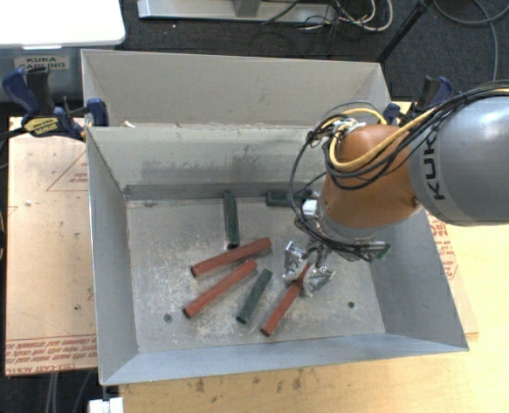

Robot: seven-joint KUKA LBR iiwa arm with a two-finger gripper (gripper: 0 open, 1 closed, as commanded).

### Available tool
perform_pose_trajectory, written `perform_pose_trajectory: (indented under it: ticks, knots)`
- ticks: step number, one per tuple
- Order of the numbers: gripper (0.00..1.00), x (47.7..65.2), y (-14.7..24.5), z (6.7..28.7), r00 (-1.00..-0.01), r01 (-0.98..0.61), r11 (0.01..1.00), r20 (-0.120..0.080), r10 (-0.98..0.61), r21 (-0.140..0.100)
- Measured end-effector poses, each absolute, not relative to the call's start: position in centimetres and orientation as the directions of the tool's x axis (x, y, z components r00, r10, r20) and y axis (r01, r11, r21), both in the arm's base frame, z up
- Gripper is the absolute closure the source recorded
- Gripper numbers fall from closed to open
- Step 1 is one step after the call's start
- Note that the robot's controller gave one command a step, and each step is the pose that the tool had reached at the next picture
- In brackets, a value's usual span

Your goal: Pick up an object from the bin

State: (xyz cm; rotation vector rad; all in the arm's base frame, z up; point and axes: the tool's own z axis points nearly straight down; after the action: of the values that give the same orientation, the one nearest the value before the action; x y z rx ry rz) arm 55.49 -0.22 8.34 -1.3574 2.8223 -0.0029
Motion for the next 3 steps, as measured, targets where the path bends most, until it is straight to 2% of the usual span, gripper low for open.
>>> perform_pose_trajectory:
  ticks: [1, 3]
  knots:
    - [1.0, 55.4, -0.2, 8.6, -0.625, -0.781, 0.625, -0.004, -0.781, -0.001]
    - [1.0, 55.3, -0.2, 11.2, -0.626, -0.78, 0.626, 0.0, -0.78, 0.003]
